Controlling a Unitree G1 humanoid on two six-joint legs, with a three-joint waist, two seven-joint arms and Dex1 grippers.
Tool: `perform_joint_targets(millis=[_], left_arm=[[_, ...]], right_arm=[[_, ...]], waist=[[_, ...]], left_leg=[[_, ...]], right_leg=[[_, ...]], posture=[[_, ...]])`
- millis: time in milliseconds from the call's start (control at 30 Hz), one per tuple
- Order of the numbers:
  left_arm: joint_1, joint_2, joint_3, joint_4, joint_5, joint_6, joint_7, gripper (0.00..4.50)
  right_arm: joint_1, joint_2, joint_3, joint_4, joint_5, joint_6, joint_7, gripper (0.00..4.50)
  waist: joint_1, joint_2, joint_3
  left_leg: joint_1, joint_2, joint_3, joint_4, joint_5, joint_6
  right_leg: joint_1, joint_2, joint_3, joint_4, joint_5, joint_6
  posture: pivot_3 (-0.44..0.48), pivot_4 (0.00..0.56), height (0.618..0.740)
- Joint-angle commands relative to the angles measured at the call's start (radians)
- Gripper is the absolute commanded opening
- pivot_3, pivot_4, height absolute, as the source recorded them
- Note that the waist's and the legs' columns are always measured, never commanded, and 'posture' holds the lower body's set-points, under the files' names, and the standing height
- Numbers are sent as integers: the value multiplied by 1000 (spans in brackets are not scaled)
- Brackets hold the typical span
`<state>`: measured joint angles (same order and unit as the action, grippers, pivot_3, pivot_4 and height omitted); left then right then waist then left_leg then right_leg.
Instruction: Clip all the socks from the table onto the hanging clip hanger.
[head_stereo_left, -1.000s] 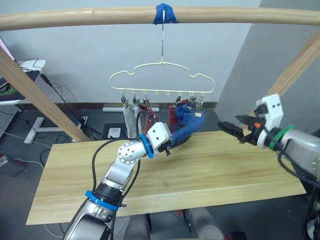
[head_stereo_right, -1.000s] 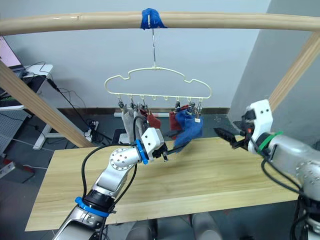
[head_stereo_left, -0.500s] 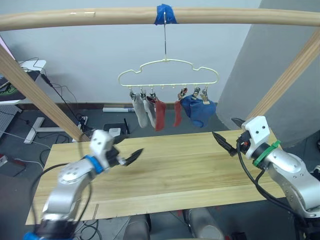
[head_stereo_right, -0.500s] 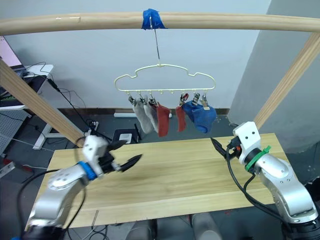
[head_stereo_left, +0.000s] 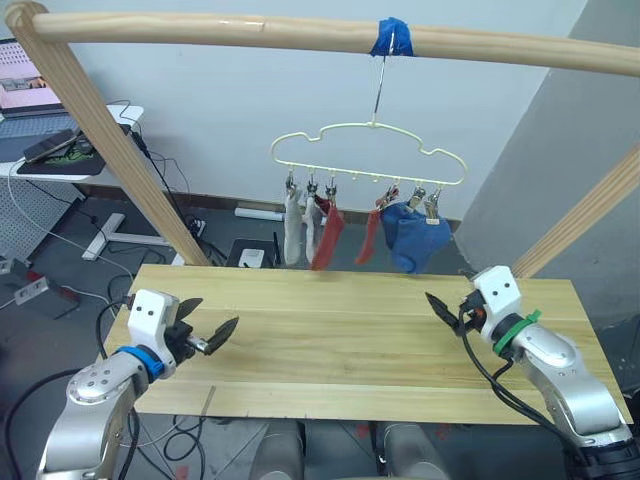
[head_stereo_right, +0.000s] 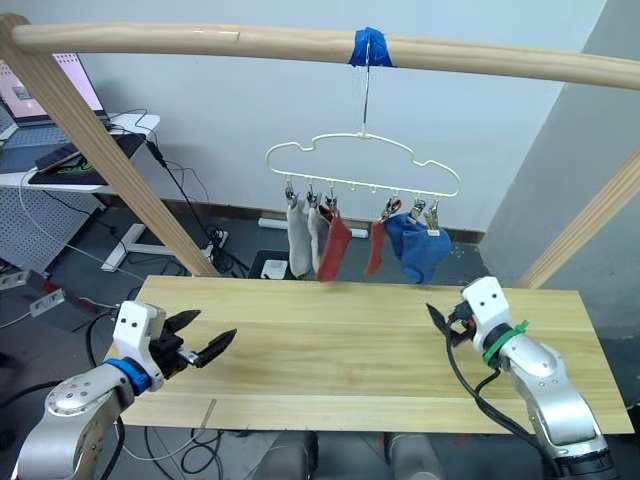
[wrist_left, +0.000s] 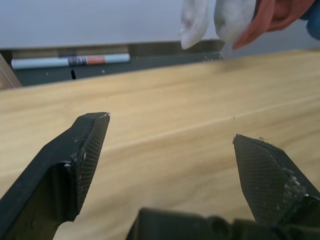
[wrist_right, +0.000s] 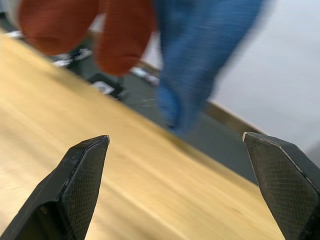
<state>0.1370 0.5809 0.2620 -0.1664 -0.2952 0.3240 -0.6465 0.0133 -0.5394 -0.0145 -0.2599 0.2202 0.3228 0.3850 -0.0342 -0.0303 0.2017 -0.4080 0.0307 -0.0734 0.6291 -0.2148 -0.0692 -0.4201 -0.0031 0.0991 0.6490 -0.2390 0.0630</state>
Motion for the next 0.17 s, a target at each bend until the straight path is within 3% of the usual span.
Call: perform_joint_targets(millis=[33,167], left_arm=[[-12,-26,-27,-19,7,-24,15,4428],[-25,-38,-60,20,12,-40,-10,4428]], right_arm=[[13,-18,-64,8,-25,-40,1,4500],[30,-14,-95,62,-61,-86,-10,4500]], waist=[[0,0,-7],[0,0,-15]], left_leg=[[0,0,0,0,0,0],[0,0,1,0,0,0]], right_leg=[[0,0,0,0,0,0],[0,0,1,-1,1,2]], posture=[[-1,116,740],[-8,114,740]])
